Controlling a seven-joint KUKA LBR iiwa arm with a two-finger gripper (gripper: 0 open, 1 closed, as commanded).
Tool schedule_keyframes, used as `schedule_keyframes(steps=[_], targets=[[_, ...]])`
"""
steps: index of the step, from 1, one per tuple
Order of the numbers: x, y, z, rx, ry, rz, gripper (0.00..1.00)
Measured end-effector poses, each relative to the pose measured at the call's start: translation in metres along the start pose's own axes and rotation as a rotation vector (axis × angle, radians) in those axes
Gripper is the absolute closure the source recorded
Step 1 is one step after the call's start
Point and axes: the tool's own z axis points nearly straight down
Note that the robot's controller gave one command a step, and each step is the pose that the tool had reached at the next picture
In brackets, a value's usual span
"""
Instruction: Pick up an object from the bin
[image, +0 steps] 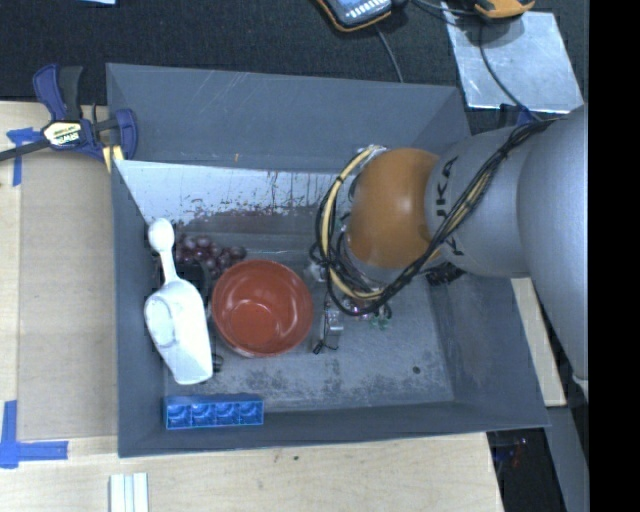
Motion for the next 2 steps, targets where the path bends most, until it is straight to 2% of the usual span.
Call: schedule_keyframes(steps=[1,2], targets=[[0.005,-0.007,-0.002,-0.001,-0.006,-0.035,0.0],[0.021,-0.021,-0.002,0.001,-0.005,-0.181,0.0]])
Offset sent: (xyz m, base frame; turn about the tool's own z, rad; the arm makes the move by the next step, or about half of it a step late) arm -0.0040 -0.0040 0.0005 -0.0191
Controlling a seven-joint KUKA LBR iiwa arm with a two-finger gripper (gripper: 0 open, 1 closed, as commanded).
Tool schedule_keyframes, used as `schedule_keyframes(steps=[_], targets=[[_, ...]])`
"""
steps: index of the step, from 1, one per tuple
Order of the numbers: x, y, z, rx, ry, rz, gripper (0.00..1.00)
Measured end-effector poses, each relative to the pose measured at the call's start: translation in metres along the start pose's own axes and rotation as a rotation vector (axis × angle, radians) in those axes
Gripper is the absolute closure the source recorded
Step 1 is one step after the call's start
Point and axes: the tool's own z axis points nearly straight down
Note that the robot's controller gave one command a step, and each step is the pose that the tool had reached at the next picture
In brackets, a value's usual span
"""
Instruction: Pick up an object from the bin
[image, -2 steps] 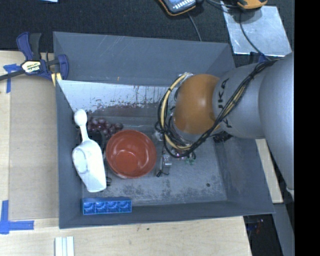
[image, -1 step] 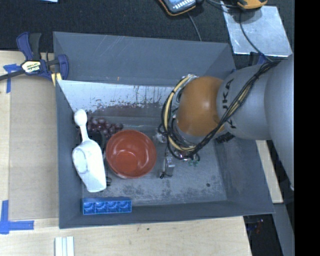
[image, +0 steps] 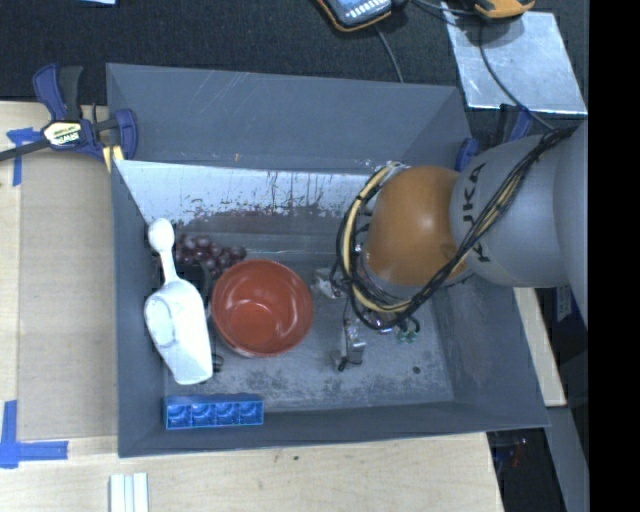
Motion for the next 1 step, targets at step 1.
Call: schedule_keyframes(steps=[1], targets=[[-0.0238,0.0129,-0.0557,0.001,-0.011,0.028,0.0]])
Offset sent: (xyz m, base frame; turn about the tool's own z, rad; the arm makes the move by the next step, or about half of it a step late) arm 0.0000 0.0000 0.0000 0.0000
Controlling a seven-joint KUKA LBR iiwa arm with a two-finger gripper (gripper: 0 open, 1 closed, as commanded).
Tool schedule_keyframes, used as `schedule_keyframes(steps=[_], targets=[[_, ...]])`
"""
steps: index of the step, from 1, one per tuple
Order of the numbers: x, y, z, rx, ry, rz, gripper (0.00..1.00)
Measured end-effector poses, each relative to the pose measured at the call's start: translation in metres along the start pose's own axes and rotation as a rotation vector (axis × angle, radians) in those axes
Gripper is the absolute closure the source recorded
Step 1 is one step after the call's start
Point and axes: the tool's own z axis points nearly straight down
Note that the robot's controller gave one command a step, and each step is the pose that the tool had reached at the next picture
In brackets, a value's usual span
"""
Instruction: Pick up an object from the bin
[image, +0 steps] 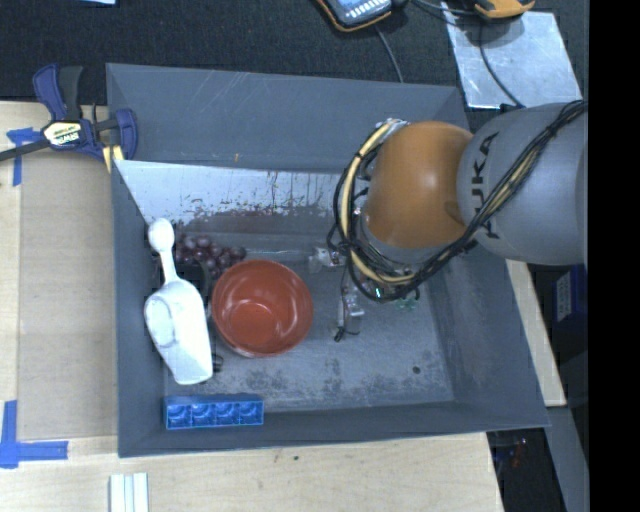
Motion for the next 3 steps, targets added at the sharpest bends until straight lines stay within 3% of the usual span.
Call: schedule_keyframes(steps=[1,2,3], targets=[[0.002,0.0,0.004,0.0,0.007,0.001,0.0],[0.0,0.033,0.058,0.0,0.004,-0.005,0.0],[-0.002,0.039,0.052,0.009,-0.001,0.015,0.0]])
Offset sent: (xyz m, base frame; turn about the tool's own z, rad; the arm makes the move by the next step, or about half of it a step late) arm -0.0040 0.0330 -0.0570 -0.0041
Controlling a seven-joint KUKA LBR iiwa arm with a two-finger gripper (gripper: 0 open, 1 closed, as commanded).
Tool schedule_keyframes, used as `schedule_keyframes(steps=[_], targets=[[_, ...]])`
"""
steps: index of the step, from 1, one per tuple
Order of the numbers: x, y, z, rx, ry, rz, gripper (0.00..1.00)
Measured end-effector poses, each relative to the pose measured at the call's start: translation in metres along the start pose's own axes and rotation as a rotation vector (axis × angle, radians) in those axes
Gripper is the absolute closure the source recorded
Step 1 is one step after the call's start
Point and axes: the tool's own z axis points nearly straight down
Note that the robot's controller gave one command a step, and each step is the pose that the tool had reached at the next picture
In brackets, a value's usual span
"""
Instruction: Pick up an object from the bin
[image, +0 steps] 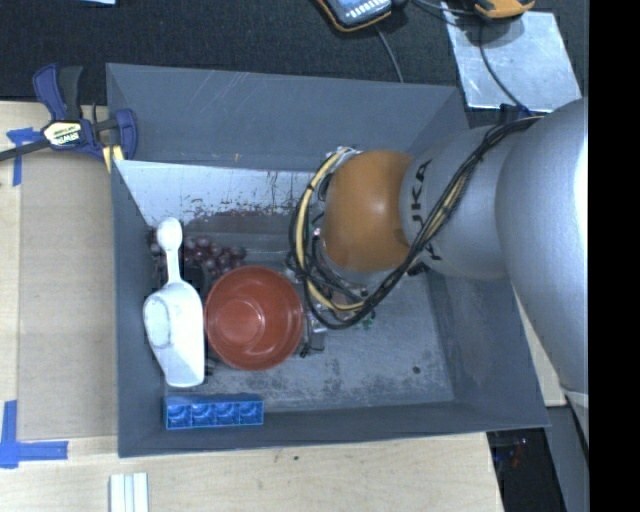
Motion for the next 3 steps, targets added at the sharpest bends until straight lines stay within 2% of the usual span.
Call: schedule_keyframes(steps=[1,2,3], targets=[[0.014,0.005,-0.076,0.001,0.002,-0.016,1.0],[0.014,0.005,-0.076,0.001,0.002,-0.015,1.0],[0.019,0.003,-0.059,0.004,0.0,0.0,1.0]])
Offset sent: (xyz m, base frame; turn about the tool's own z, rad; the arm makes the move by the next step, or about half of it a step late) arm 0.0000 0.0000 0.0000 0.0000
